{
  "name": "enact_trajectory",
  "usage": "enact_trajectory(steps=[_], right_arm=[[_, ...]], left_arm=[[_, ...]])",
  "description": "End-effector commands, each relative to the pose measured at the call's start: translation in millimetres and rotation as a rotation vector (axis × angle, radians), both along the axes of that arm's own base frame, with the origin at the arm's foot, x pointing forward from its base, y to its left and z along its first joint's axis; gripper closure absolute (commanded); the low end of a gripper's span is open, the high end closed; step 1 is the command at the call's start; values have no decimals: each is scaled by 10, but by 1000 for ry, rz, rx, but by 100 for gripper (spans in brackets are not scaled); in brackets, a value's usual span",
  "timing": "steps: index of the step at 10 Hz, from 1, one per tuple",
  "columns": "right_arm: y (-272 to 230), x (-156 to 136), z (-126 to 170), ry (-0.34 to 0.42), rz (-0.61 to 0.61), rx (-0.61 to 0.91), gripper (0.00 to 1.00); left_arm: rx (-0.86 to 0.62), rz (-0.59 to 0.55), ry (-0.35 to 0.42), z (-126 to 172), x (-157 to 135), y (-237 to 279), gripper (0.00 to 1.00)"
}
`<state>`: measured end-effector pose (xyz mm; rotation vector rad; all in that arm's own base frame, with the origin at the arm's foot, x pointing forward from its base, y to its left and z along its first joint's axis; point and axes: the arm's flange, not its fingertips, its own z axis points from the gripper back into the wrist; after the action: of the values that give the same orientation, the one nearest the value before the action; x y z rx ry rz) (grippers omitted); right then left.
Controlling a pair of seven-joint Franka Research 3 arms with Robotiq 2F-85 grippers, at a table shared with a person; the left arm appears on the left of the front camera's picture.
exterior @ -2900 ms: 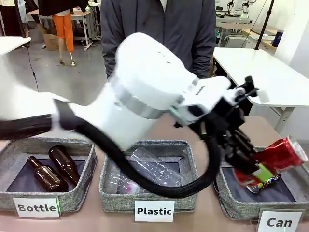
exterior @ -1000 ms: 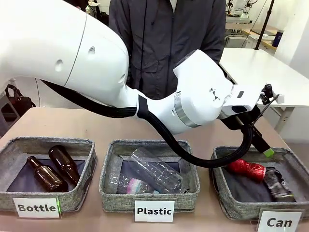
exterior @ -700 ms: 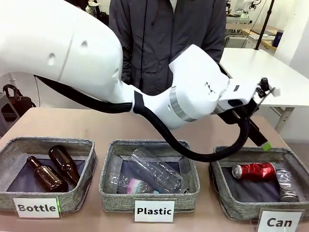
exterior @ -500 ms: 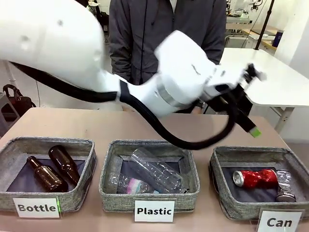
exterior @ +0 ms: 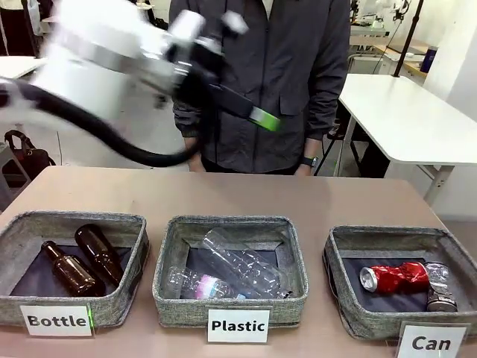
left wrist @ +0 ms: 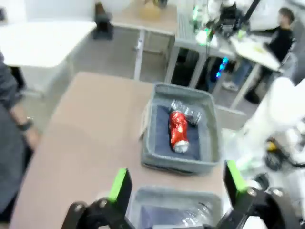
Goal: Sort the can waste into the basket.
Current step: Pick up the can waste from the table and place it in the right Fabric basket.
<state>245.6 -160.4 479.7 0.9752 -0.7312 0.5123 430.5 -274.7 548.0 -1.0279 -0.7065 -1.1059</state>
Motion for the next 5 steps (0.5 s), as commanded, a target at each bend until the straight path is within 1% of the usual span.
enact_trajectory(steps=[1, 2, 3, 4, 5], right_arm=[[952, 314, 9, 210, -84, -14, 0], [1326, 389, -42, 319, -111, -20, 0], [1620, 409, -79, 443, -126, -15, 0], [1788, 408, -66, 600, -151, -4, 0], [1817, 432, -106, 725, -216, -64, 0]], left_arm=[[-69, 126, 106, -433, -522, 1522, 0], [-142, 142, 169, -620, -597, 1992, 0], [-164, 167, 243, -885, -670, 2396, 0], [-197, 157, 351, -1224, -705, 2726, 0], [-304, 96, 411, -1430, -732, 2919, 0]])
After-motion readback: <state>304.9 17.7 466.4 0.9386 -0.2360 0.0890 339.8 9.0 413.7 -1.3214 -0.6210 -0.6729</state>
